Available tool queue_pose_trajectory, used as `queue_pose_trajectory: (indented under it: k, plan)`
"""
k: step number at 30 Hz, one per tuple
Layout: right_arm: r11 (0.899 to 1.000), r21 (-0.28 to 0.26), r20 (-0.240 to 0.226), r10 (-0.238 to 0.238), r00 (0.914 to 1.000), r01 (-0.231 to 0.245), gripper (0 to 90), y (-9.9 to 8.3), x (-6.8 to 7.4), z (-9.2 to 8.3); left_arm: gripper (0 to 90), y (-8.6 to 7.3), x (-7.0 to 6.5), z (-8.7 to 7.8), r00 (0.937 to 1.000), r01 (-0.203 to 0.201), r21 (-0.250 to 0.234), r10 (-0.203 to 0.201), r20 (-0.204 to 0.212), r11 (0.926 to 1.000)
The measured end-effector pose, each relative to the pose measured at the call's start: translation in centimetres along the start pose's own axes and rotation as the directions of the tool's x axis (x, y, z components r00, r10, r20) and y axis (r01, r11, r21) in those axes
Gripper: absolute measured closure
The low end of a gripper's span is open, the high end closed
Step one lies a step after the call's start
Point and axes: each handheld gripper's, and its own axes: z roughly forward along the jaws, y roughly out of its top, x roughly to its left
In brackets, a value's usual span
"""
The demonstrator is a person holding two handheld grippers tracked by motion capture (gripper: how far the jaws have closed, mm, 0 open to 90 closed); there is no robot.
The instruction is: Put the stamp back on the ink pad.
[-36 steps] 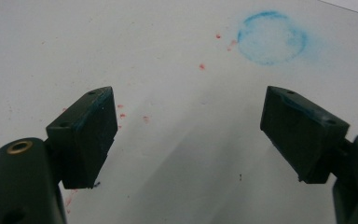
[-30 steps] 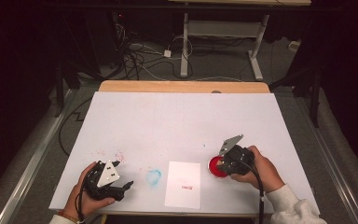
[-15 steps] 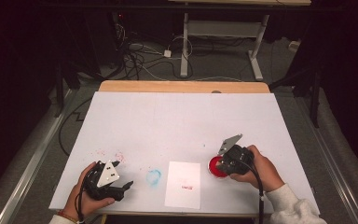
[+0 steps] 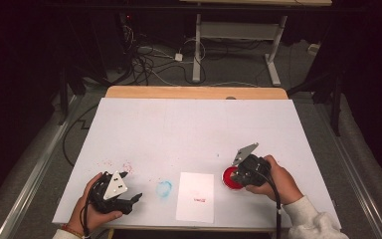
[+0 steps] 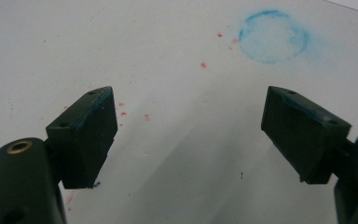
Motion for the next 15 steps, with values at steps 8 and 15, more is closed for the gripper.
queue_pose_trajectory:
  k: [8, 15]
  plan:
    - [1.0, -0.02, 0.006, 0.001, 1.0, -0.001, 73.1, 0.0, 0.0, -0.4, 17.8, 0.0, 0.0, 0.0, 1.0, 0.004, -0.002, -0.004, -0.002, 1.0]
    - [0.997, -0.079, 0.018, 0.028, 0.9994, -0.026, 64.6, 0.0, -0.2, -1.1, 17.8, 0.1, 0.0, -0.1, 1.0, 0.005, -0.004, -0.005, -0.004, 1.0]
